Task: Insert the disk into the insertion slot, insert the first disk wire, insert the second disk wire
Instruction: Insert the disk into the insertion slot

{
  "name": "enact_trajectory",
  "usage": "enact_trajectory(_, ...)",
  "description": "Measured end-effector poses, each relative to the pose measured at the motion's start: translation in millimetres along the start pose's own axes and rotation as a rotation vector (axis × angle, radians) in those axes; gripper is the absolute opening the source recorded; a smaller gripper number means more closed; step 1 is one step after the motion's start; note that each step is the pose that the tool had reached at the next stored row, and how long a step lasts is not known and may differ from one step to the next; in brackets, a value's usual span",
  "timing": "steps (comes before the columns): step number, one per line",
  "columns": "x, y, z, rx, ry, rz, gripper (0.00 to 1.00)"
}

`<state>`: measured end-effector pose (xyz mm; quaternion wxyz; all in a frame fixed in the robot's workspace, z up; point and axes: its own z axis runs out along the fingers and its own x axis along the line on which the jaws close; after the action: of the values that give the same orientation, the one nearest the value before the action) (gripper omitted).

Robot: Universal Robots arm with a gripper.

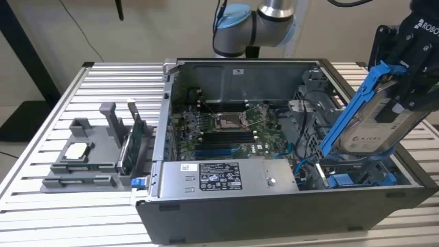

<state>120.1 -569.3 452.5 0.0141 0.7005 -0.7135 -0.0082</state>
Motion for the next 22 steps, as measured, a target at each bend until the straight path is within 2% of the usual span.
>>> enact_trajectory(5, 0.6, 3.7, 4.6, 0.0276, -0.0004, 0.0, 0.33)
enact_trajectory(10, 0.6, 4.7, 9.7, 0.0467, 0.0007, 0.0, 0.33)
enact_trajectory(22, 1.8, 4.4, 19.6, 0.0494, 0.0006, -0.013, 0.33)
